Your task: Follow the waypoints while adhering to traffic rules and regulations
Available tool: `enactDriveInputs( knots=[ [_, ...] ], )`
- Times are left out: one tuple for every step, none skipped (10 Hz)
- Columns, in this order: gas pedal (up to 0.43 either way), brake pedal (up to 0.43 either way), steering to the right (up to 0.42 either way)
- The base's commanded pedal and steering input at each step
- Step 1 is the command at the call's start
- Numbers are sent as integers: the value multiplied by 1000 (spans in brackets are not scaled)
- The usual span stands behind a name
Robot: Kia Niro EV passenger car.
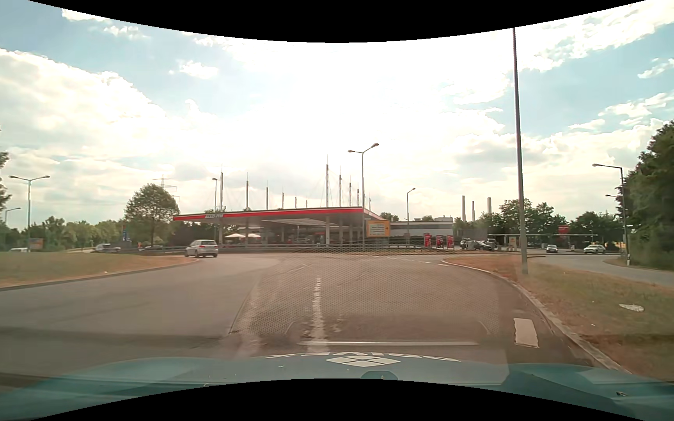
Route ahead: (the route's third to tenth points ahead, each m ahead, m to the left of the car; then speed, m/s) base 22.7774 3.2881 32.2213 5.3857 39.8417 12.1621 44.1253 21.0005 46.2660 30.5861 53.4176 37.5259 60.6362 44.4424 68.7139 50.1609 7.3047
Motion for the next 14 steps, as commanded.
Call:
enactDriveInputs(
  knots=[
    [150, 0, 209],
    [150, 0, 206],
    [157, 0, 202],
    [157, 0, 198],
    [169, 0, 185],
    [177, 0, 161],
    [177, 0, 126],
    [177, 0, 95],
    [177, 0, 60],
    [177, 0, 29],
    [177, 0, -7],
    [177, 0, -34],
    [177, 0, -61],
    [177, 0, -87]
  ],
)
